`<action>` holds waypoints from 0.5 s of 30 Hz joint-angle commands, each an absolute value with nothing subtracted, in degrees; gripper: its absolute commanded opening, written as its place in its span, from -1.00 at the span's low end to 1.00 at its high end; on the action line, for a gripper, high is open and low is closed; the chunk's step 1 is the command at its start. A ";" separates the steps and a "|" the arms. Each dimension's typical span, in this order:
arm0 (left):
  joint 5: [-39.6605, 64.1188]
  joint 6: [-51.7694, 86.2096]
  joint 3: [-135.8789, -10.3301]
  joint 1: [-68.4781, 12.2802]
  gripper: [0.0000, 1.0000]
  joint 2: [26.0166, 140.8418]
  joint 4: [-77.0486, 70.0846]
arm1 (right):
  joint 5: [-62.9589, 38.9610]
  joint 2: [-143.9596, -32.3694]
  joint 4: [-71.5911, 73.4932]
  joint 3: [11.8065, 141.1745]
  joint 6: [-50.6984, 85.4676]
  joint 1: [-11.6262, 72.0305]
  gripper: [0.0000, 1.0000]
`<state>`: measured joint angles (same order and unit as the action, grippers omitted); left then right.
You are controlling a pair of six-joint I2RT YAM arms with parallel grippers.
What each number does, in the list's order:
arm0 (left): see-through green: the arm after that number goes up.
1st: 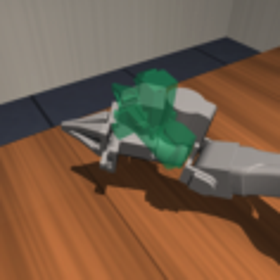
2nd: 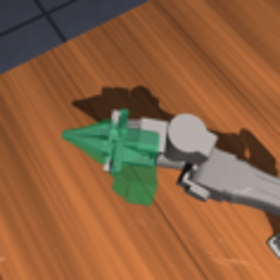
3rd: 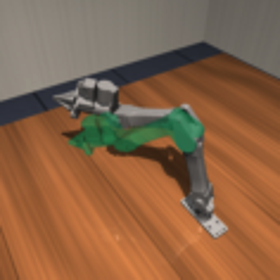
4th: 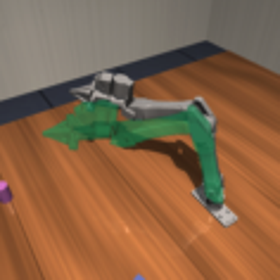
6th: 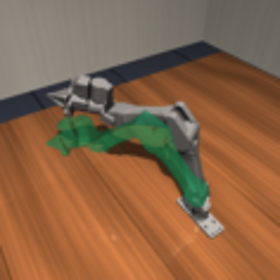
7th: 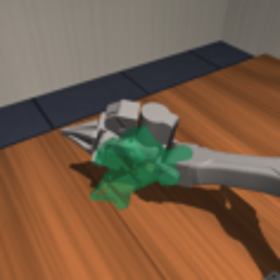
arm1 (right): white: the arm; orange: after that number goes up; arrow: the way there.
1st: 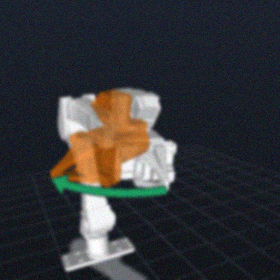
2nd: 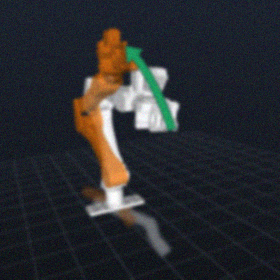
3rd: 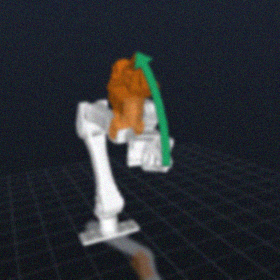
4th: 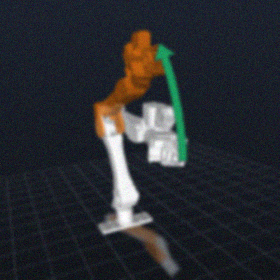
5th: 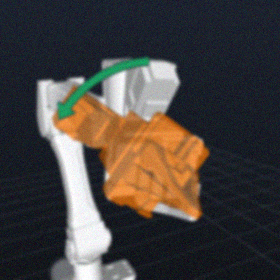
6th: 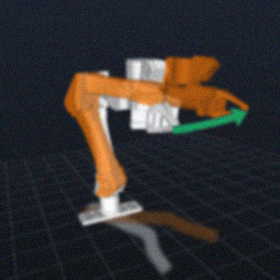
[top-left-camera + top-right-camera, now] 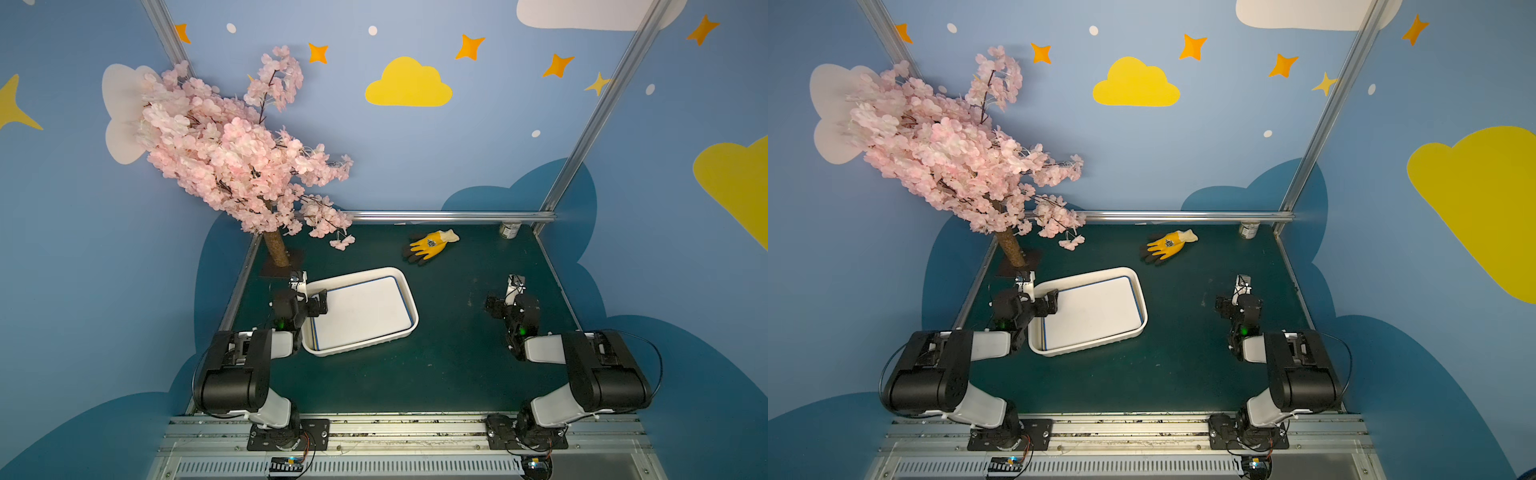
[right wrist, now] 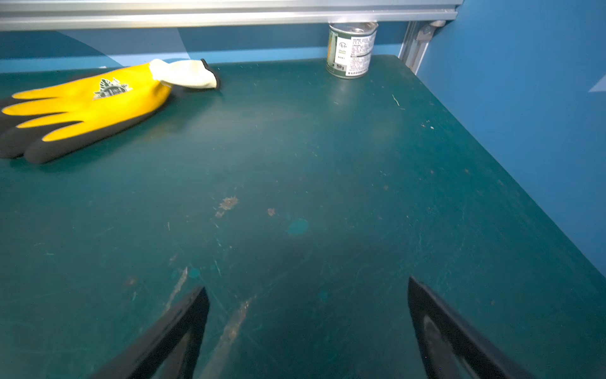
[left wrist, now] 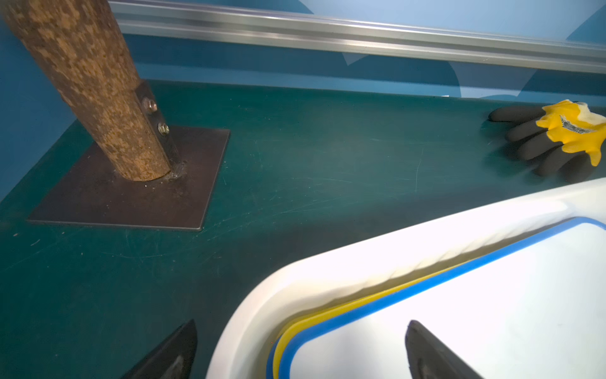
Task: Put the whiteboard into the storage box
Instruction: Reset both arms
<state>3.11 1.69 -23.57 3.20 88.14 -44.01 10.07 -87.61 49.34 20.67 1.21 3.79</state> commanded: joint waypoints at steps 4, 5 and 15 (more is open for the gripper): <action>3.80 1.23 -23.73 3.11 0.99 88.59 -45.44 | 7.62 -87.45 48.97 22.08 0.86 3.36 0.91; 3.87 1.31 -23.73 3.07 0.99 88.63 -45.38 | 7.75 -87.45 49.45 21.93 0.79 3.47 0.91; 3.87 1.30 -23.75 3.16 0.99 88.66 -45.43 | 7.71 -87.77 48.75 22.47 0.96 3.44 0.92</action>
